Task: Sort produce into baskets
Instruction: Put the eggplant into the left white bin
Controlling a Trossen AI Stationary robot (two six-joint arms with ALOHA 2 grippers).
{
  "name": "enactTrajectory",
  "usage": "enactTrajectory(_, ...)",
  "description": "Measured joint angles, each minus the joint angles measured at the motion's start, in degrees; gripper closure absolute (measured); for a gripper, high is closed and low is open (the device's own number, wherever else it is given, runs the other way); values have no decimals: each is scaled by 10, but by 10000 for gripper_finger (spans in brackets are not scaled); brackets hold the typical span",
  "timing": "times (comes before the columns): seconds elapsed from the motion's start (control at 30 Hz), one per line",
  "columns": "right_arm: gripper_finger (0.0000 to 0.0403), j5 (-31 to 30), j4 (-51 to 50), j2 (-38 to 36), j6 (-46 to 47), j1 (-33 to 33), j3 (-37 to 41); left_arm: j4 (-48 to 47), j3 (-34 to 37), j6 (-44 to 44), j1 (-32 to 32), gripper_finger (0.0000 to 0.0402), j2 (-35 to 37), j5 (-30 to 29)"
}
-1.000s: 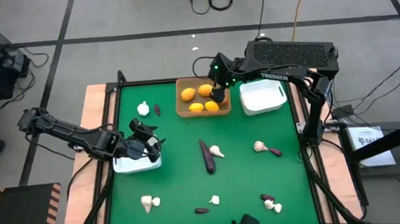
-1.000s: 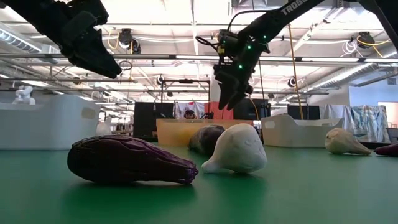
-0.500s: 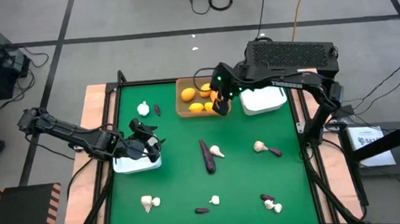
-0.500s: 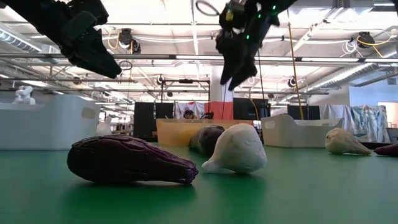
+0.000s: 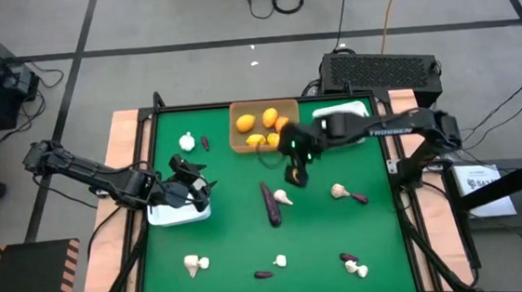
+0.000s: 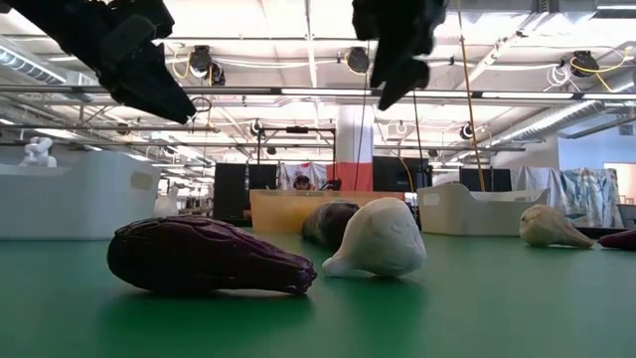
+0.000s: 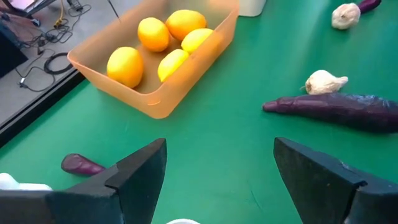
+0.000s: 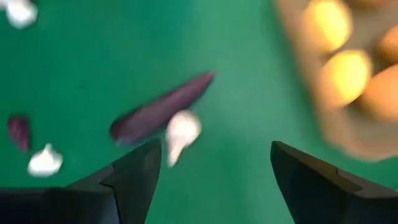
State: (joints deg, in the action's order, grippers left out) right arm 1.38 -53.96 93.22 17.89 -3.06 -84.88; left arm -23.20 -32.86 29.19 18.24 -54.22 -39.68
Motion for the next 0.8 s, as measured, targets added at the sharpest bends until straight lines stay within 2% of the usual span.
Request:
enactTrajectory(0.07,122,-9,-21,1,22,39,0,4,0,0,0,98,0,0)
enactTrajectory(0.3,151,-97,-51,1,150,183,1,38,7,-17,7,98,0,13)
enactTrajectory(0.47,171,-234,-17,1,265,295,39,134,7,-87,7,98,-4,26)
enactTrajectory(0.67,192,-315,80,2,368,385,134,303,7,-187,5,98,-58,121)
enactTrajectory(0.73,198,-331,115,2,383,401,169,351,6,-199,2,98,-87,139)
enactTrajectory(0.8,204,-343,139,2,389,412,201,362,-7,-194,-3,98,-120,159)
